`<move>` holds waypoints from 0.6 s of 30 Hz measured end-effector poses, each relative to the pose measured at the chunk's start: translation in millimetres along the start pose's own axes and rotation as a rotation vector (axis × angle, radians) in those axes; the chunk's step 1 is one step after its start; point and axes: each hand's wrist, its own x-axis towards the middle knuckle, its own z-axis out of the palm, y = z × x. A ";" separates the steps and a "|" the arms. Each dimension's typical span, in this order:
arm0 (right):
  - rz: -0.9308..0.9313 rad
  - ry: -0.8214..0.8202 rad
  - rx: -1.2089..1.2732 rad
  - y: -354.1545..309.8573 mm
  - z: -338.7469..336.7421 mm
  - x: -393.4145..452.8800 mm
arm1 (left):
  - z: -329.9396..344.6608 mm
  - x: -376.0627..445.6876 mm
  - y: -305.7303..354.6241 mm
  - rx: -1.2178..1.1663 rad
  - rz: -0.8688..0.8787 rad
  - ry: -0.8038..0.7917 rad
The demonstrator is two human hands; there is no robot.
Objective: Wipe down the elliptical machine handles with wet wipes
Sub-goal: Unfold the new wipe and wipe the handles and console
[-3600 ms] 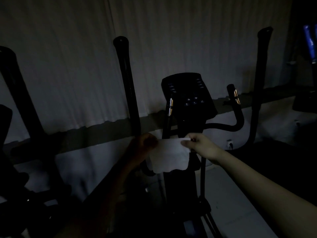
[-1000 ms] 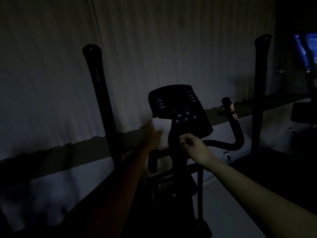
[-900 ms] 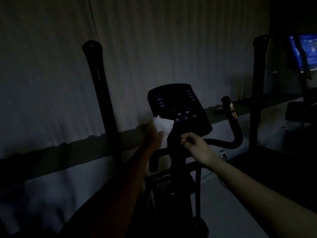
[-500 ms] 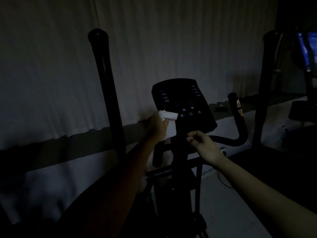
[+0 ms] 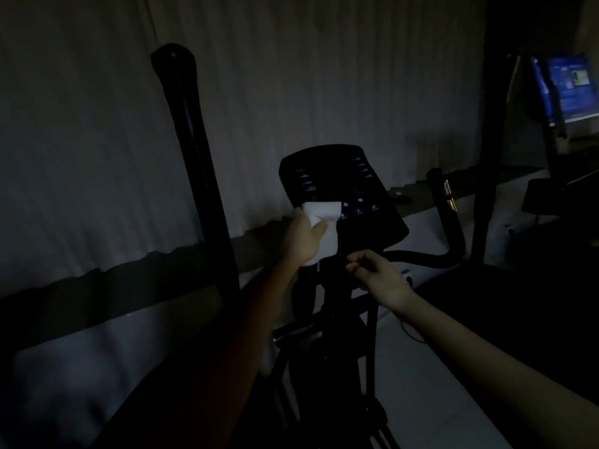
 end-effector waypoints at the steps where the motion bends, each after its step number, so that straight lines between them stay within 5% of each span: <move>1: -0.010 0.024 0.003 -5.3 1.4 1.2 | -3.9 3.9 5.5 -0.045 0.012 -0.039; 7: -0.002 0.150 0.073 -15.0 13.0 6.5 | 2.5 -20.6 -10.7 -0.139 0.042 -0.079; 13: 0.057 0.125 0.039 2.3 19.1 -4.1 | -4.9 1.3 -9.1 -0.239 -0.029 -0.198; 18: 0.033 0.137 0.026 -7.4 -1.2 1.9 | -7.9 14.2 -1.5 -0.234 -0.027 -0.146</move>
